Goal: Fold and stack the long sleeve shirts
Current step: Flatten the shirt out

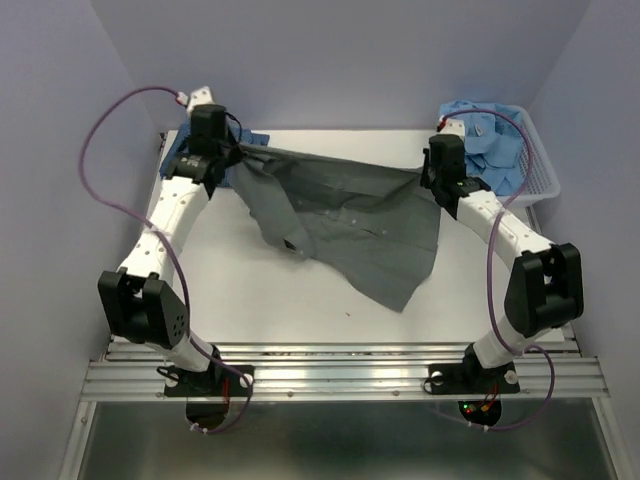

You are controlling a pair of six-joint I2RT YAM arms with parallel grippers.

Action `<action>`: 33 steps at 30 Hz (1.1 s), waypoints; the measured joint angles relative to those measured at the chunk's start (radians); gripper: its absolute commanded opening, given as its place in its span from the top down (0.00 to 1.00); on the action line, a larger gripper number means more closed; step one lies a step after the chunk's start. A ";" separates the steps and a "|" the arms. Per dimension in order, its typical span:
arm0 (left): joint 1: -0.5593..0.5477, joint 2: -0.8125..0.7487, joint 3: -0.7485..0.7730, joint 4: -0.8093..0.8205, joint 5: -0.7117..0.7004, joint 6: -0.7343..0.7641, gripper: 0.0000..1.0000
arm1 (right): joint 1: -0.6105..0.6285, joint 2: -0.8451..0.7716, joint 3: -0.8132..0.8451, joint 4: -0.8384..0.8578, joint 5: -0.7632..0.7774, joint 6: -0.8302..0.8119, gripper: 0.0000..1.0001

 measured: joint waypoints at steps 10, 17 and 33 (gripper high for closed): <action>0.161 0.330 0.773 -0.007 0.165 0.176 1.00 | -0.011 0.255 0.502 0.103 -0.074 -0.117 0.99; 0.205 0.397 0.896 0.113 0.240 0.237 1.00 | -0.031 0.491 1.009 0.099 -0.100 -0.235 0.99; 0.215 -0.175 -0.142 0.391 0.314 0.054 1.00 | -0.055 -0.107 0.012 0.317 -0.247 -0.066 0.99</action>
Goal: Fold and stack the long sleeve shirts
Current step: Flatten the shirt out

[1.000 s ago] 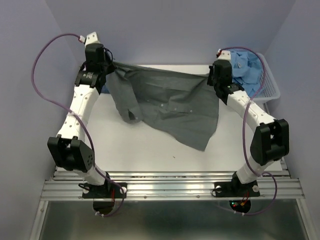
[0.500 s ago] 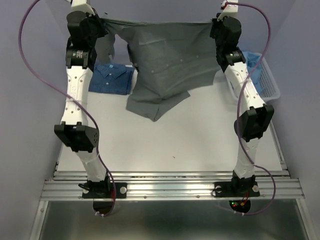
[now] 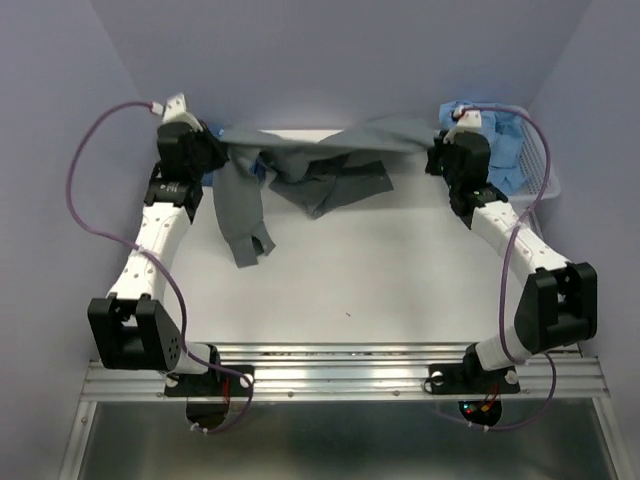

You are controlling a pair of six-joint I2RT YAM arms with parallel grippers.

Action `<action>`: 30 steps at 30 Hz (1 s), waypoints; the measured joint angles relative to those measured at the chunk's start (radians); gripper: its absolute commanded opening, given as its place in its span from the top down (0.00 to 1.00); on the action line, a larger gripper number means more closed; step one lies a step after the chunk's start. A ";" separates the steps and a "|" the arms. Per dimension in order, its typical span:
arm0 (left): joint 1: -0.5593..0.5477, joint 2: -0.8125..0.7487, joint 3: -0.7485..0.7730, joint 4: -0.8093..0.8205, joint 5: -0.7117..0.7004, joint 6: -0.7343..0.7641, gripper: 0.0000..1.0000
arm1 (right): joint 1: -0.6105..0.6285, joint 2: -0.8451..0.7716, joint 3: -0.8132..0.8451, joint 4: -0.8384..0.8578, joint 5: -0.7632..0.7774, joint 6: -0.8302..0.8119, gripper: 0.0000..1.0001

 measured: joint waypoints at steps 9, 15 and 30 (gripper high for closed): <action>-0.004 -0.055 -0.457 -0.310 -0.070 -0.190 1.00 | -0.016 -0.134 -0.434 -0.359 -0.129 0.242 0.99; -0.007 -0.043 -0.505 -0.346 -0.072 -0.226 1.00 | -0.017 -0.111 -0.445 -0.420 -0.155 0.293 0.99; -0.077 0.122 -0.443 -0.327 -0.047 -0.235 1.00 | -0.019 0.053 -0.374 -0.470 -0.035 0.329 0.99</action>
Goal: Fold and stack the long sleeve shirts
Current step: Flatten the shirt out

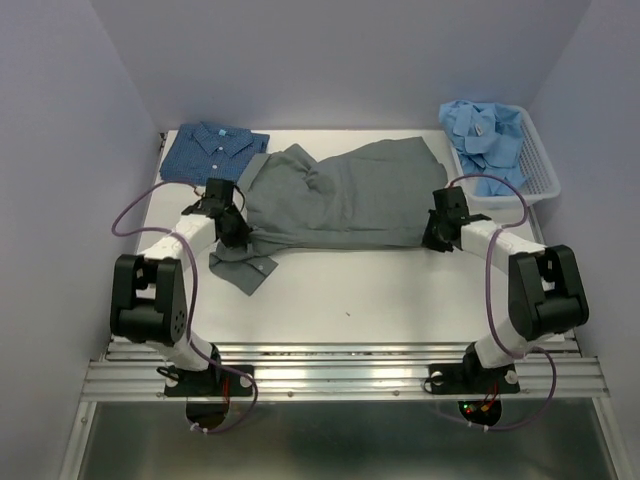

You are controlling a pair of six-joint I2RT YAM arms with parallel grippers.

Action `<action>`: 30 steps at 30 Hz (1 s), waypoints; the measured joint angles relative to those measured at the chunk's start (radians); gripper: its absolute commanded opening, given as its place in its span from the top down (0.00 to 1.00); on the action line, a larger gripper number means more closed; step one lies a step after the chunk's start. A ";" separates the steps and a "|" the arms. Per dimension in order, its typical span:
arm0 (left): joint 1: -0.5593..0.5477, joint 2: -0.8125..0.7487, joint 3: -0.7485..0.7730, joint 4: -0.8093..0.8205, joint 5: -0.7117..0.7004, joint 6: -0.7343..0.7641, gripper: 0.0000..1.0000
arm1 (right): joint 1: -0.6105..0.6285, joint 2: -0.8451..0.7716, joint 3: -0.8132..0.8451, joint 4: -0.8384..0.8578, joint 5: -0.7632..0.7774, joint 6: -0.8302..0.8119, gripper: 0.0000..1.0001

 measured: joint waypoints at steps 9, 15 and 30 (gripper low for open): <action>-0.061 0.470 0.455 0.030 0.026 0.085 1.00 | -0.007 0.257 0.198 0.133 0.021 -0.005 0.99; -0.076 0.594 0.646 -0.012 0.040 0.116 1.00 | -0.007 0.413 0.389 0.164 0.077 -0.055 0.99; 0.035 0.617 1.390 -0.122 -0.041 0.229 1.00 | -0.012 0.454 1.092 0.153 0.218 -0.412 0.99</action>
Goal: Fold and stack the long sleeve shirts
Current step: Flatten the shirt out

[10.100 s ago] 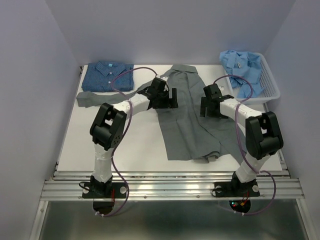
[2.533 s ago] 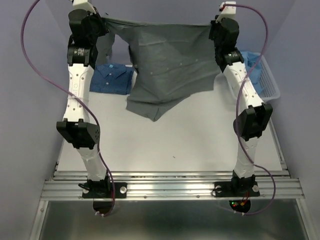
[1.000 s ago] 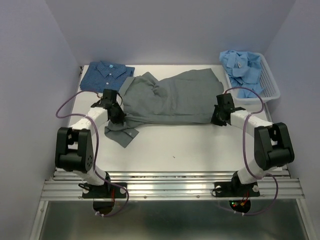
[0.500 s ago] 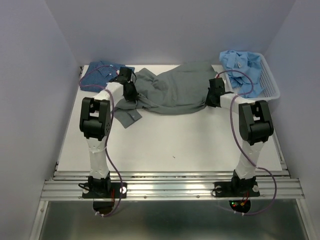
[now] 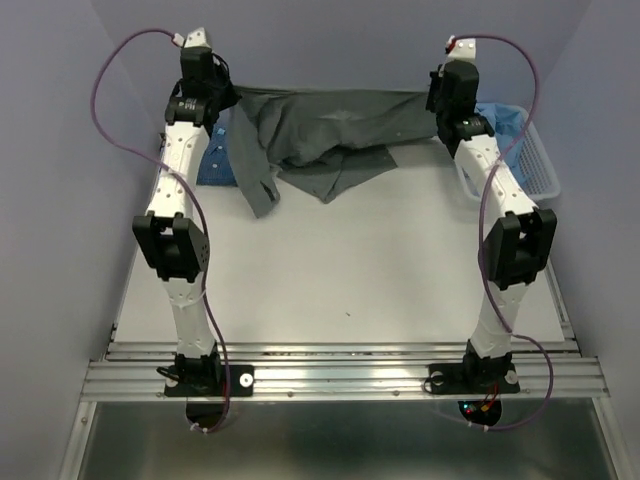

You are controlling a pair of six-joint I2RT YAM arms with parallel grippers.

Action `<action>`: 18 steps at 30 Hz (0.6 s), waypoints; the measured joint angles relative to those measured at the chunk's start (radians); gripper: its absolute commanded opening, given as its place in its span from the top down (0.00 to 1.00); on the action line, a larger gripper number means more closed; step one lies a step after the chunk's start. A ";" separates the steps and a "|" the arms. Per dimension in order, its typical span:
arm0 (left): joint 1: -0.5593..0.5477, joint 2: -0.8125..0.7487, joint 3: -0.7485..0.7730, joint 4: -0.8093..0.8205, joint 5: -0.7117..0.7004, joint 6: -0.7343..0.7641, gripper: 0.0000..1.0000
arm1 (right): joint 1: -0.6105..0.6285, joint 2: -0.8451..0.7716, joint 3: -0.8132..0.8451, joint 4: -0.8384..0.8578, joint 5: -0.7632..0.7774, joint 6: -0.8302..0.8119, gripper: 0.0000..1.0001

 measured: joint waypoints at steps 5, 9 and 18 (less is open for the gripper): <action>0.005 -0.224 -0.090 0.062 0.039 0.061 1.00 | 0.014 -0.114 0.063 0.010 -0.002 -0.094 0.99; -0.007 -0.451 -0.166 0.118 0.051 0.089 1.00 | 0.014 -0.281 0.022 0.051 -0.033 -0.142 0.99; -0.008 -0.945 -0.466 0.296 0.080 0.119 1.00 | 0.023 -0.759 -0.217 0.174 -0.199 -0.184 0.98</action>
